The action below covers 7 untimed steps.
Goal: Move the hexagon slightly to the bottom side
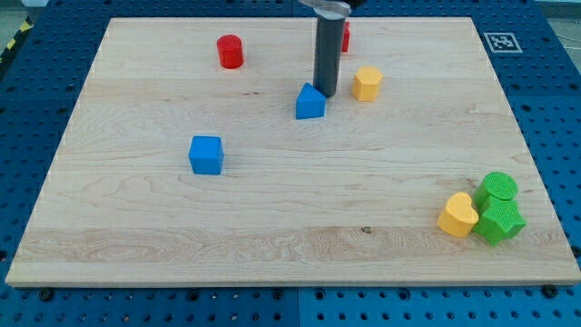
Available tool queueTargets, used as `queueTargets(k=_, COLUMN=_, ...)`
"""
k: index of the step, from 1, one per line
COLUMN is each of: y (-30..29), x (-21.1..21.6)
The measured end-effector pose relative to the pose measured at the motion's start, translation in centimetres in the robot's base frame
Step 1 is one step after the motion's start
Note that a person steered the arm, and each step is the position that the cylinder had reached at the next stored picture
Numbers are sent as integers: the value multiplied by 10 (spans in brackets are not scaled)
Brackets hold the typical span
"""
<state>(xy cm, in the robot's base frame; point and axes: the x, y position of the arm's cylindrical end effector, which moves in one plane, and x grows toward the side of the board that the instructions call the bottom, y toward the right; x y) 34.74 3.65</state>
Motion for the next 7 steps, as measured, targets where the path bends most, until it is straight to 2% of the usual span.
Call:
queueTargets(k=1, y=0, x=-36)
queueTargets(k=3, y=65, x=-33)
queueTargets(k=4, y=70, x=-15)
queueTargets(k=7, y=58, x=-13)
